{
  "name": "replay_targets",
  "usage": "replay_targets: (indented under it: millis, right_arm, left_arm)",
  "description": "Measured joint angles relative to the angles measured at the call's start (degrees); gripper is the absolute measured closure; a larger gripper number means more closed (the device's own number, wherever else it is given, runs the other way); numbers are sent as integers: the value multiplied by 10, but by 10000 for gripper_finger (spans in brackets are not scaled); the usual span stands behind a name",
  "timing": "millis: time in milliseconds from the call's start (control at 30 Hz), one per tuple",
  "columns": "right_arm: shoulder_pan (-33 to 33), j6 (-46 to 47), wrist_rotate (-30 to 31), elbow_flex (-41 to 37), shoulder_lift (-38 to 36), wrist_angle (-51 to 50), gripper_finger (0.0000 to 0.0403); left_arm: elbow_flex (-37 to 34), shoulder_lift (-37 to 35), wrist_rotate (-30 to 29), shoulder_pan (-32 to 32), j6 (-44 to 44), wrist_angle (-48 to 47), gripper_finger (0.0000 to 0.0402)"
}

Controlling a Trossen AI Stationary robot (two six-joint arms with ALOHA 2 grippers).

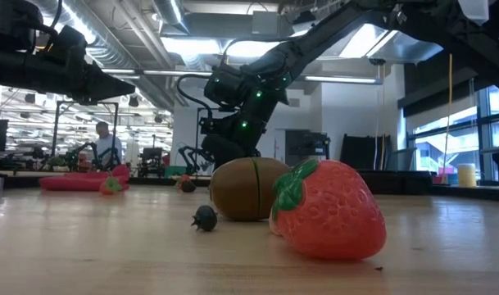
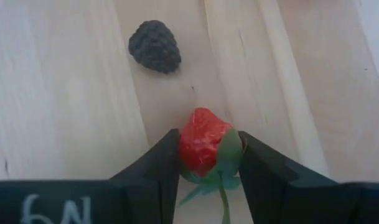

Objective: Pick and placing Produce into tupperware
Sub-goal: Put the red strawberry into the black bin

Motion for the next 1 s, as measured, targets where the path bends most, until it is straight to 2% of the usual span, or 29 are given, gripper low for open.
replay_targets:
  millis: [167, 333, 600, 767, 1000]
  right_arm:
    - [-1, 2, 6, 26, -5, -86, 265]
    - [-4, 3, 6, 102, -28, -200, 264]
    - [-64, 35, 5, 231, -42, -476, 264]
    - [-121, 68, 33, 220, -60, -567, 264]
    - [-216, 98, 40, 138, -92, -567, 263]
  left_arm:
    - [0, 0, 0, 0, 0, 0, 374]
    - [0, 0, 0, 0, 0, 0, 374]
    - [0, 0, 5, 0, -4, 0, 374]
    - [0, 0, 5, 0, -1, -1, 374]
    - [0, 0, 5, 0, -4, -1, 374]
